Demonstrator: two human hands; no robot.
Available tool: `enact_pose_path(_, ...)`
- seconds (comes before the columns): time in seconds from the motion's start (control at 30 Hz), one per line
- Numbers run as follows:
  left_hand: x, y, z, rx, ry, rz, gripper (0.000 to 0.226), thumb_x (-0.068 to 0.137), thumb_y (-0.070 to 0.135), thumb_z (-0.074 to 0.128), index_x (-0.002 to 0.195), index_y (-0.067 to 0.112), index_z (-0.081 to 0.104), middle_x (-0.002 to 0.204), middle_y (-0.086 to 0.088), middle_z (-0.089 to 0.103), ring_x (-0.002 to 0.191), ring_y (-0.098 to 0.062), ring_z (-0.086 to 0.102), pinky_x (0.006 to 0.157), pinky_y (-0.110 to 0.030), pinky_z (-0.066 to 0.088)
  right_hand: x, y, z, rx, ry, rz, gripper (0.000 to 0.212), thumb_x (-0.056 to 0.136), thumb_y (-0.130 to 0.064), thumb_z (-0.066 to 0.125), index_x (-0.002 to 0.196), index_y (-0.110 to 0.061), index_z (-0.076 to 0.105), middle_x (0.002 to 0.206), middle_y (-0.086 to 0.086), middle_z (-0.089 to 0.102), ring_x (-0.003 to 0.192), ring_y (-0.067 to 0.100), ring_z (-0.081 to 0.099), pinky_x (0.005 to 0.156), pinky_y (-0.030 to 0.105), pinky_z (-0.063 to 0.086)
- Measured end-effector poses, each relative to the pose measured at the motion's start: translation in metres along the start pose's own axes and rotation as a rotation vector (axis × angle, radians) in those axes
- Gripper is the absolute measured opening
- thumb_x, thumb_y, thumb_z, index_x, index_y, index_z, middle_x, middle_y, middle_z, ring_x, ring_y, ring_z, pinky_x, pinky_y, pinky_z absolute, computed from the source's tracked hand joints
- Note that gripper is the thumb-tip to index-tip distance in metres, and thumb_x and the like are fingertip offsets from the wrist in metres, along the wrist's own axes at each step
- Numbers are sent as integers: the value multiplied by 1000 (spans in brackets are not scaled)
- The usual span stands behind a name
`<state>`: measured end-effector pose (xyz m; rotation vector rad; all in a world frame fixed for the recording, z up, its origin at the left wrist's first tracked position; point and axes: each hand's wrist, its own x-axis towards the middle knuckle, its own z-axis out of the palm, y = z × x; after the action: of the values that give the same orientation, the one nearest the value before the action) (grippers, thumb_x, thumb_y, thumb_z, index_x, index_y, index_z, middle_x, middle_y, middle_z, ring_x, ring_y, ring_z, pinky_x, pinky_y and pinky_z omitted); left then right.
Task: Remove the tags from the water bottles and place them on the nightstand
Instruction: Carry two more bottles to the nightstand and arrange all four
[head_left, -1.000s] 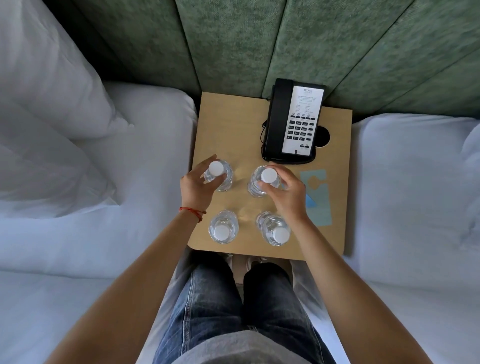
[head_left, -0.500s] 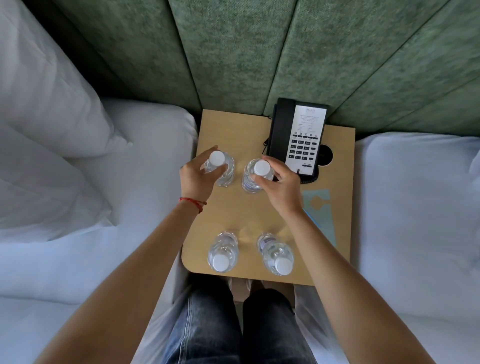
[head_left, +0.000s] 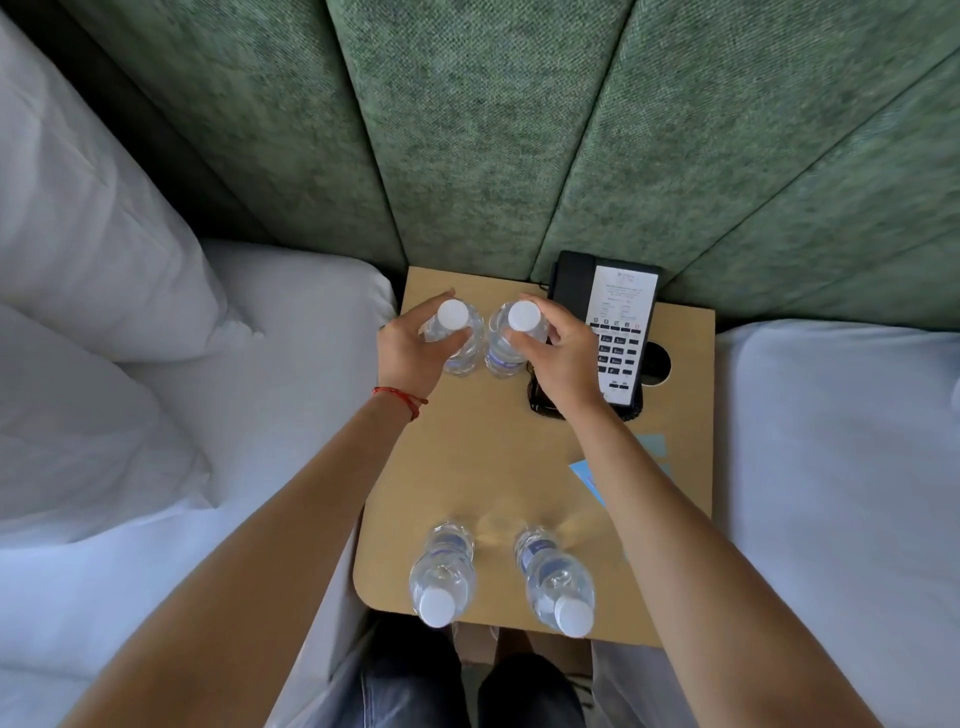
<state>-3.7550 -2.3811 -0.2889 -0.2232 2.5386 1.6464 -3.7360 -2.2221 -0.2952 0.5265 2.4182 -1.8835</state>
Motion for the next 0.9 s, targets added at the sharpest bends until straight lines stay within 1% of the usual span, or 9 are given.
enact_pose_path(0.17, 20, 4, 5, 12, -26, 7, 42, 75, 8, 72, 116, 7, 61, 119, -9, 63, 101, -7, 53, 77, 6, 36, 22, -7, -4, -36, 5, 4, 41, 74, -7, 72, 115, -8, 63, 116, 9, 66, 109, 20, 61, 99, 37, 47)
enact_pose_path(0.23, 27, 6, 7, 17, -43, 16, 42, 75, 10, 72, 116, 8, 62, 120, -8, 63, 102, -7, 53, 77, 7, 35, 30, -9, -5, -45, -1, 4, 41, 75, -7, 72, 115, -8, 63, 115, 9, 66, 109, 21, 60, 99, 38, 47)
enact_pose_path(0.33, 36, 6, 9, 19, -46, 19, 43, 74, 10, 73, 116, 8, 62, 121, -7, 63, 105, -6, 52, 78, 7, 33, 37, -11, -6, -40, -12, 10, 42, 74, -6, 72, 115, -8, 63, 114, 9, 66, 107, 20, 60, 98, 37, 47)
enact_pose_path(0.47, 45, 6, 9, 29, -67, 41, 41, 75, 9, 72, 115, 7, 62, 122, -8, 62, 106, -6, 52, 78, 7, 33, 43, -13, -6, -38, -3, -5, 42, 74, -5, 72, 115, -6, 63, 113, 10, 67, 100, 14, 60, 96, 33, 48)
enact_pose_path(0.53, 49, 7, 8, 41, -76, 60, 41, 75, 8, 72, 114, 6, 63, 122, -9, 62, 107, -7, 53, 80, 4, 35, 47, -15, -6, -45, -11, -22, 43, 74, -4, 73, 115, -5, 63, 113, 9, 66, 102, 15, 59, 97, 34, 47)
enact_pose_path(0.63, 55, 8, 7, 37, -72, 51, 41, 74, 9, 73, 114, 6, 63, 122, -8, 62, 111, -11, 55, 86, -5, 38, 50, -18, -7, -73, -17, -38, 43, 74, -4, 72, 115, -5, 62, 114, 9, 66, 107, 19, 60, 99, 35, 46)
enact_pose_path(0.7, 57, 9, 6, 34, -69, 54, 42, 74, 7, 72, 114, 5, 62, 121, -9, 62, 109, -12, 55, 83, -2, 38, 51, -18, -8, -101, -8, -52, 42, 75, -5, 72, 115, -5, 62, 115, 9, 66, 108, 20, 60, 97, 33, 47)
enact_pose_path(0.83, 58, 13, 8, 96, -89, 84, 42, 73, 9, 74, 113, 5, 62, 117, -11, 64, 108, -21, 58, 84, -15, 40, 51, -20, -10, -149, 0, -82, 40, 76, -8, 71, 115, -5, 62, 114, 9, 67, 104, 16, 60, 92, 29, 47)
enact_pose_path(0.9, 58, 15, 9, 125, -87, 82, 41, 73, 12, 75, 112, 6, 63, 115, -11, 65, 106, -21, 58, 81, -15, 39, 50, -21, -9, -182, -5, -89, 41, 76, -10, 71, 116, -7, 62, 116, 8, 66, 106, 15, 59, 93, 29, 47)
